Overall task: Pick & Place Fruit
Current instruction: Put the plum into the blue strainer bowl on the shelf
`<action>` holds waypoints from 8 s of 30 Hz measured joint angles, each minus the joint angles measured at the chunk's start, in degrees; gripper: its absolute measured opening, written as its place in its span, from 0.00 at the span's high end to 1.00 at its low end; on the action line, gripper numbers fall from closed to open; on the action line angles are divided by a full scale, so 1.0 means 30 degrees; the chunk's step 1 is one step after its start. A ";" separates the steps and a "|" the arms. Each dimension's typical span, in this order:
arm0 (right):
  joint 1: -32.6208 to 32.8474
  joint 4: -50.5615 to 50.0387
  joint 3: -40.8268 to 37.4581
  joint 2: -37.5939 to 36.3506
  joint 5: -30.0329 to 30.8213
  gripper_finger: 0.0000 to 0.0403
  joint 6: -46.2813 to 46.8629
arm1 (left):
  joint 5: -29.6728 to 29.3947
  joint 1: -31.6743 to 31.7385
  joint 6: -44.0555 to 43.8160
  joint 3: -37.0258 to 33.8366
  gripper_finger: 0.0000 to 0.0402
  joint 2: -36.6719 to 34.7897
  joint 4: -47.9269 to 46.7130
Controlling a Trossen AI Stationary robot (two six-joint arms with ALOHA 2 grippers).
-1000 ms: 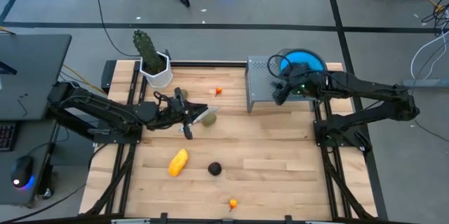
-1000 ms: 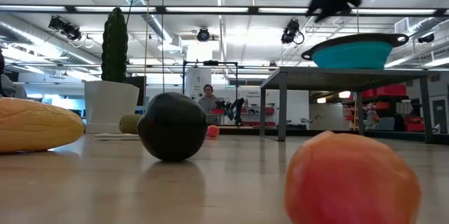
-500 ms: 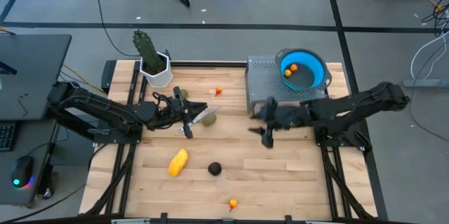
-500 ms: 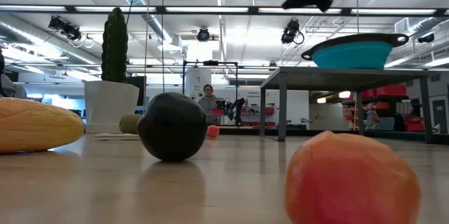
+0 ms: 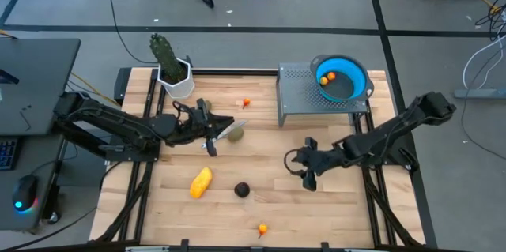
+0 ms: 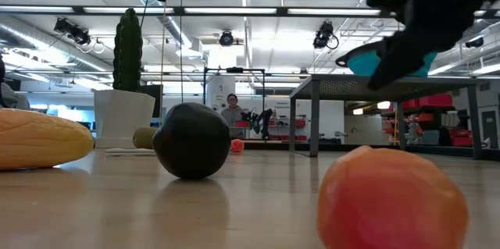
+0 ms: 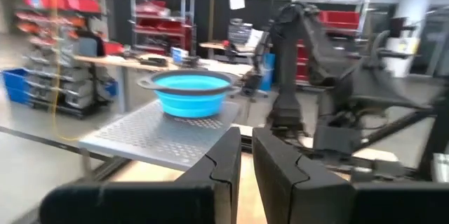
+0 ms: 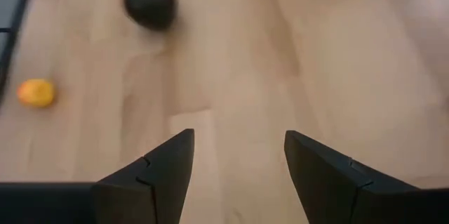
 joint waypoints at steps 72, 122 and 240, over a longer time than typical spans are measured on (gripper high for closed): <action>0.0118 1.4981 -0.3605 -0.0015 0.2339 0.42 -0.7707 | 0.3919 -0.5611 -0.5617 0.3971 0.54 1.1606 -0.9202; 0.0280 1.4328 -0.3615 -0.0015 0.3334 0.42 -0.7982 | 0.2372 -0.5829 -0.6145 0.4692 0.05 1.6276 -0.2098; 0.1168 1.8656 -0.1507 0.2878 0.8536 0.38 -1.9384 | 0.2426 -0.0882 -0.7597 0.7883 0.30 1.5824 0.7073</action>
